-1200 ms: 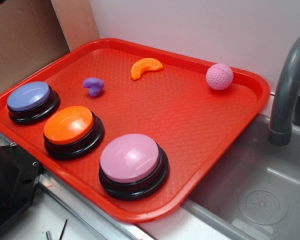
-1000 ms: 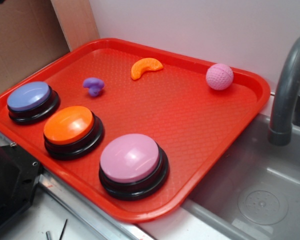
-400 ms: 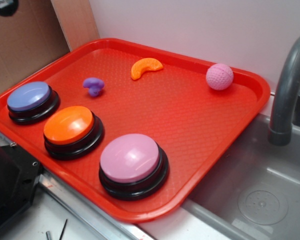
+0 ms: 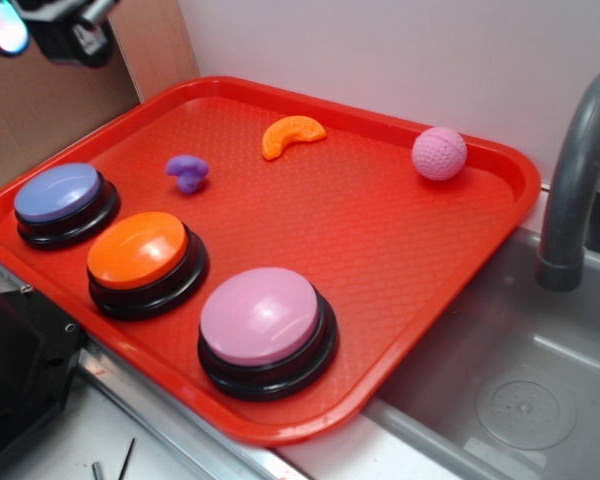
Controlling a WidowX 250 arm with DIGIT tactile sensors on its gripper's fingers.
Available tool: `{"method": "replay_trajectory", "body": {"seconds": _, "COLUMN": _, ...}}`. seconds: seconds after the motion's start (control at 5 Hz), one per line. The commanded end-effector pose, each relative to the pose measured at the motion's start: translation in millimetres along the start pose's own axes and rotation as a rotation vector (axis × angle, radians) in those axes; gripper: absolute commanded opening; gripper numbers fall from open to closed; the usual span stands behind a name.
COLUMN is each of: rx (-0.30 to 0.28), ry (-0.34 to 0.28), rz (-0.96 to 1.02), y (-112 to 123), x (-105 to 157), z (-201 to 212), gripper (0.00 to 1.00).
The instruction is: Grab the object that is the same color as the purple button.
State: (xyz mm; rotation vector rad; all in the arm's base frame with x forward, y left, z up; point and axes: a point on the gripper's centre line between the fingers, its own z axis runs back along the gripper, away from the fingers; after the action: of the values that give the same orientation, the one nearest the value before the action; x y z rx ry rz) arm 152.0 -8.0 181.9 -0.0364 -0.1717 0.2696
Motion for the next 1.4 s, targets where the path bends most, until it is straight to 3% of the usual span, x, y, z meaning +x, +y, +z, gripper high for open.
{"method": "replay_trajectory", "body": {"seconds": 0.0, "rx": 0.006, "ry": -0.062, "rz": 0.035, "y": 6, "x": 49, "z": -50, "gripper": 1.0}}
{"method": "replay_trajectory", "body": {"seconds": 0.6, "rx": 0.096, "ry": -0.001, "rz": 0.08, "y": 16, "x": 93, "z": -121, "gripper": 1.0}}
{"method": "replay_trajectory", "body": {"seconds": 0.8, "rx": 0.121, "ry": -0.001, "rz": 0.099, "y": 22, "x": 100, "z": -132, "gripper": 1.0}}
{"method": "replay_trajectory", "body": {"seconds": 1.0, "rx": 0.155, "ry": 0.04, "rz": 0.102, "y": 37, "x": 108, "z": -149, "gripper": 1.0}}
{"method": "replay_trajectory", "body": {"seconds": 1.2, "rx": 0.11, "ry": 0.079, "rz": 0.08, "y": 49, "x": 108, "z": -152, "gripper": 1.0}}
